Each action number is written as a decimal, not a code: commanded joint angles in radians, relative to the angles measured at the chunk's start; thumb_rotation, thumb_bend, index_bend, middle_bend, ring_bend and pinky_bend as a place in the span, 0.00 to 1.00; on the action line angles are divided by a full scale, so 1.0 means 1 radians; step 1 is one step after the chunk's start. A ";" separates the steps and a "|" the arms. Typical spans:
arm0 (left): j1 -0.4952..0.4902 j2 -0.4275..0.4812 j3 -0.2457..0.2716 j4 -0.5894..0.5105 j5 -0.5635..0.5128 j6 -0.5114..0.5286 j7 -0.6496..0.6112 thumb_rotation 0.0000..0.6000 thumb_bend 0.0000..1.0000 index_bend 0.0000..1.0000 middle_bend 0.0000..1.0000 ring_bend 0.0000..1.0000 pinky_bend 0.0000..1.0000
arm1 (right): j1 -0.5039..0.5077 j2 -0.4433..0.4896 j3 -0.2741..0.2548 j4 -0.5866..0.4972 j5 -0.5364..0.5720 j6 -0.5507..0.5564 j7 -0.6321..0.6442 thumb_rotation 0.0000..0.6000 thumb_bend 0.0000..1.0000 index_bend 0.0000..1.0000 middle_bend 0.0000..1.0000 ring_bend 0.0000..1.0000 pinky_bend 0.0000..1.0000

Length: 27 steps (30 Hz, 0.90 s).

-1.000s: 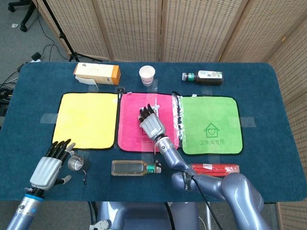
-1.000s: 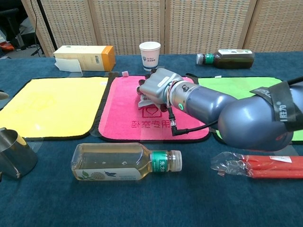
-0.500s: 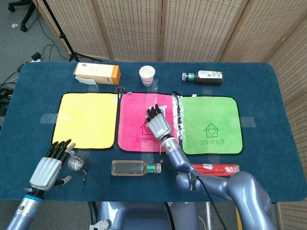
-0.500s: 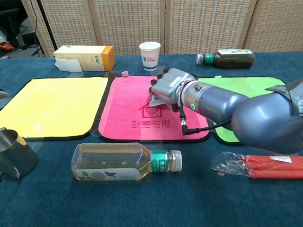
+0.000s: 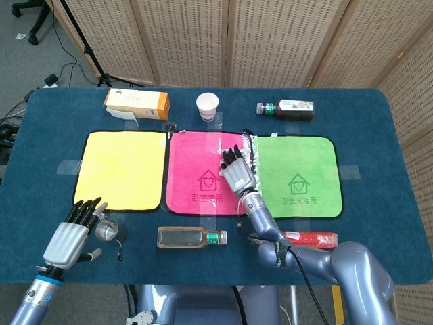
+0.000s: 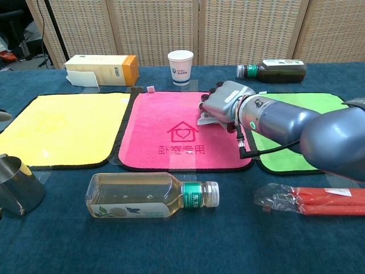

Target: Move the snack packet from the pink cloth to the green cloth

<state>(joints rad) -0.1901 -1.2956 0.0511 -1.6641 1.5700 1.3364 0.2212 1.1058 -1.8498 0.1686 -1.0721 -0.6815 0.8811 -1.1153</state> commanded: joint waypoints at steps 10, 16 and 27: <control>-0.001 -0.001 0.001 0.001 0.000 -0.001 -0.002 1.00 0.04 0.00 0.00 0.00 0.00 | -0.007 0.023 -0.018 -0.024 0.012 0.014 -0.015 1.00 0.83 0.14 0.07 0.00 0.01; -0.001 -0.001 0.001 0.001 -0.001 -0.001 -0.003 1.00 0.04 0.00 0.00 0.00 0.00 | -0.010 0.040 -0.023 -0.037 0.021 0.024 -0.024 1.00 0.83 0.14 0.07 0.00 0.02; -0.001 -0.001 0.002 -0.001 -0.001 -0.001 -0.001 1.00 0.04 0.00 0.00 0.00 0.00 | -0.035 0.075 -0.047 -0.057 0.045 0.037 -0.032 1.00 0.83 0.14 0.07 0.00 0.02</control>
<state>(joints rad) -0.1913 -1.2967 0.0534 -1.6649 1.5690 1.3355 0.2205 1.0741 -1.7777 0.1239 -1.1271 -0.6385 0.9168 -1.1472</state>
